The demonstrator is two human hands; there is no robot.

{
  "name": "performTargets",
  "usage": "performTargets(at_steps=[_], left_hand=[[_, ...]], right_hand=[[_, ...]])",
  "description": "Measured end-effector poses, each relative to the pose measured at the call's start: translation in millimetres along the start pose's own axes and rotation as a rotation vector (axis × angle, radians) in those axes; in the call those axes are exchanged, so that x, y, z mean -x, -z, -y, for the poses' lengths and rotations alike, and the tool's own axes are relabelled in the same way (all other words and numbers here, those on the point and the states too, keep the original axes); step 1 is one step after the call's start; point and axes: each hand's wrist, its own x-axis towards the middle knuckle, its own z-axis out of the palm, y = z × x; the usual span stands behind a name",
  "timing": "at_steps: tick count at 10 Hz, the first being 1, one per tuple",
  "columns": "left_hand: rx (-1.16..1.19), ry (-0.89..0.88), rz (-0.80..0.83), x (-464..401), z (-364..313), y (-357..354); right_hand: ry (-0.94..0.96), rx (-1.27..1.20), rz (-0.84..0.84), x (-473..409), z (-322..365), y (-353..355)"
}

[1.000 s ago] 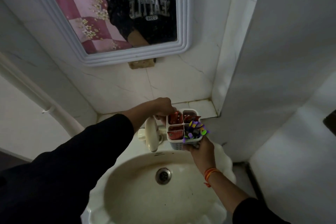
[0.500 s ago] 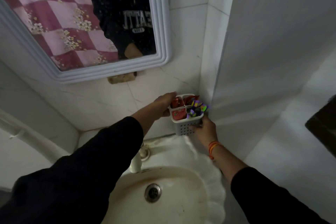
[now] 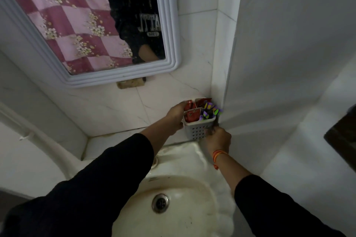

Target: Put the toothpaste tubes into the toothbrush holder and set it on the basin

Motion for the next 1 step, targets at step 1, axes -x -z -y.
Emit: performTargets(at_steps=[1], left_hand=[[-0.154, -0.096, -0.130, 9.8, 3.3, 12.7]], right_hand=[[-0.085, -0.006, 0.076, 20.3, 3.8, 9.0]])
